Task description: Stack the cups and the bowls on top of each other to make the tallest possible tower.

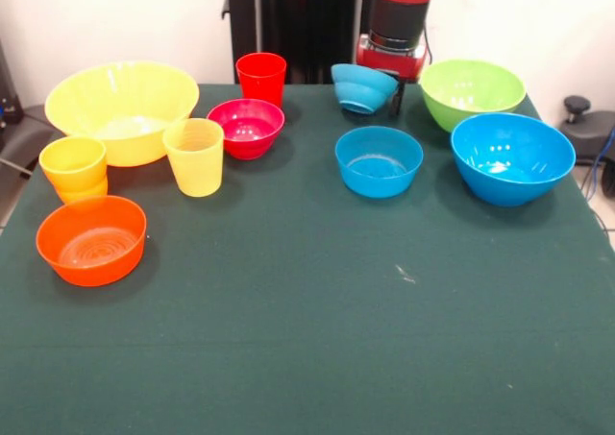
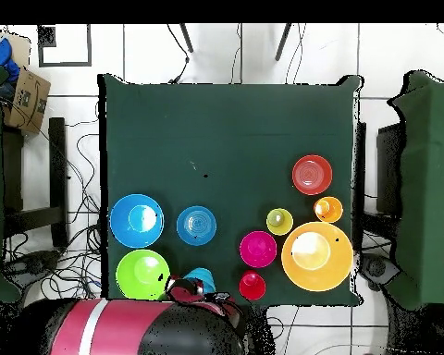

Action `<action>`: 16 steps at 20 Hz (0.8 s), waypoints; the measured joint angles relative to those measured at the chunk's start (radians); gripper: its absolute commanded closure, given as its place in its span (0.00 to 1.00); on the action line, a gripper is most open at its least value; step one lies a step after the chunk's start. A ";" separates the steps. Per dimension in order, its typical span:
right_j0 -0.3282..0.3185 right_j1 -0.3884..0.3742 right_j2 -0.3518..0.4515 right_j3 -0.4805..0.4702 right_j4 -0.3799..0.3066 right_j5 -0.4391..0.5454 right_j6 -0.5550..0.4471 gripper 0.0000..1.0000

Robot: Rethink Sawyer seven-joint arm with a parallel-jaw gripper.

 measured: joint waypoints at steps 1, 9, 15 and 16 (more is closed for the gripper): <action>0.000 0.000 0.000 0.000 0.000 -0.001 0.000 0.00; -0.004 -0.014 0.000 0.002 0.000 0.004 0.000 0.00; -0.015 -0.058 0.000 0.002 0.000 0.023 0.000 0.00; -0.020 -0.070 0.001 0.002 0.000 0.031 0.000 0.00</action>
